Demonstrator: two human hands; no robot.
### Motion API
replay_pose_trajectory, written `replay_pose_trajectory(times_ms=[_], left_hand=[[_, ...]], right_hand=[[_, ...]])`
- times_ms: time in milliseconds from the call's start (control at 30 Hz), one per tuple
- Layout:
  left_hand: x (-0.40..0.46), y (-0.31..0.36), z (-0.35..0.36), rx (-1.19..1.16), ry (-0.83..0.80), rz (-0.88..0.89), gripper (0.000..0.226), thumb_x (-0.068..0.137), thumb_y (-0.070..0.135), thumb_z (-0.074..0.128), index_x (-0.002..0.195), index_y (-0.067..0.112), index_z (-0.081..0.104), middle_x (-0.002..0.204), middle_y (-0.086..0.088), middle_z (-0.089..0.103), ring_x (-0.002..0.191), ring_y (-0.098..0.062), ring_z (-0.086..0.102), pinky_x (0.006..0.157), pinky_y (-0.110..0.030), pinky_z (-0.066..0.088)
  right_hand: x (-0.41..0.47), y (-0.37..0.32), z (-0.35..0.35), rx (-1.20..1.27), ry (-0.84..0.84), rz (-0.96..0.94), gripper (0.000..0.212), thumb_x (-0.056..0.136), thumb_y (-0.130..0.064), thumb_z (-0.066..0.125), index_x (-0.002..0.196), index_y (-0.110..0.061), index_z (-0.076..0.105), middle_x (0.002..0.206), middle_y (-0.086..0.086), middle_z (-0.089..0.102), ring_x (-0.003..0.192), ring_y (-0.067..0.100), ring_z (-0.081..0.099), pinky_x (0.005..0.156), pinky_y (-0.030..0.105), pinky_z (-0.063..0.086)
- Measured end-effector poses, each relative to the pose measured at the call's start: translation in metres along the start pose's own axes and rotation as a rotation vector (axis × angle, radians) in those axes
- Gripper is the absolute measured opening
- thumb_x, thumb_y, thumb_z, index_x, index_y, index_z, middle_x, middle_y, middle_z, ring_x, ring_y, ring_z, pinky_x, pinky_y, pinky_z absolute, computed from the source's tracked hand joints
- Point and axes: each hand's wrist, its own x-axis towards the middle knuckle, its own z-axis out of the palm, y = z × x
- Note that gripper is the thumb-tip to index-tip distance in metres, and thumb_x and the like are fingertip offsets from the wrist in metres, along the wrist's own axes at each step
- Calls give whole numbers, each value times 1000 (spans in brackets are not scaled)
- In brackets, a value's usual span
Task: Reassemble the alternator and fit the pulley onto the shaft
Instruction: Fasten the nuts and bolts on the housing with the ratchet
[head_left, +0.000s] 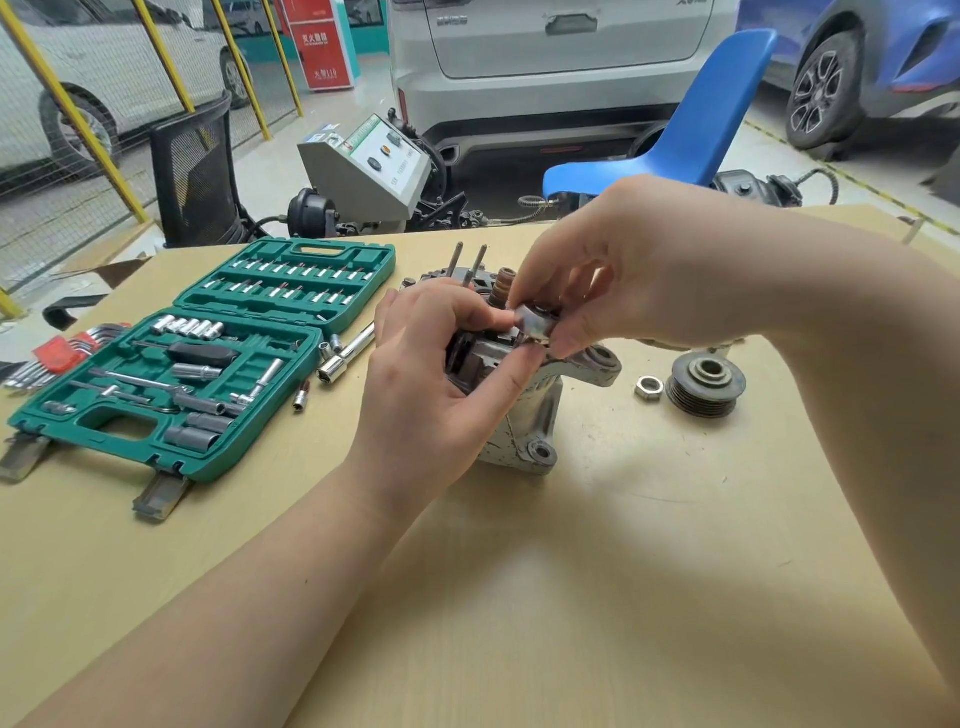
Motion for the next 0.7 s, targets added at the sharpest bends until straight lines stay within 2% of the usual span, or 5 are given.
replay_pose_trajectory(times_ms=[300, 400, 500, 567, 700], left_hand=[[-1, -2, -1, 0, -17, -20, 32, 94, 32, 83, 112, 33, 56, 113, -1, 70, 97, -38, 70, 85, -61, 56], [0, -1, -1, -32, 1, -42, 34, 92, 31, 86, 110, 35, 57, 111, 0, 73, 105, -35, 71, 88, -56, 58], [1, -1, -2, -25, 25, -32, 41, 89, 43, 88, 109, 43, 53, 108, 2, 75, 113, -28, 68, 93, -51, 57], [1, -2, -2, -43, 12, -33, 37, 90, 51, 84, 110, 44, 54, 110, 5, 74, 110, -32, 70, 90, -54, 58], [1, -4, 0, -58, 4, -22, 35, 93, 47, 85, 110, 41, 55, 108, 2, 74, 107, -37, 69, 86, -58, 58]], right_hand=[[2, 1, 1, 19, 28, -18, 32, 76, -22, 90, 99, -42, 77, 88, -23, 71, 87, 0, 69, 79, 35, 59], [-1, -3, -1, -5, 14, 8, 25, 75, -42, 86, 98, -40, 78, 82, -25, 71, 78, -1, 68, 74, 35, 59], [-3, -9, -1, -27, -4, 29, 44, 64, -67, 73, 92, -33, 75, 81, -27, 70, 75, -2, 67, 69, 33, 58], [-3, -13, 0, -15, -13, 22, 48, 60, -72, 71, 88, -32, 74, 80, -27, 70, 74, -1, 67, 64, 30, 57], [-3, -11, 0, -47, 0, 17, 46, 65, -70, 71, 92, -34, 75, 79, -27, 69, 74, -1, 66, 62, 28, 53]])
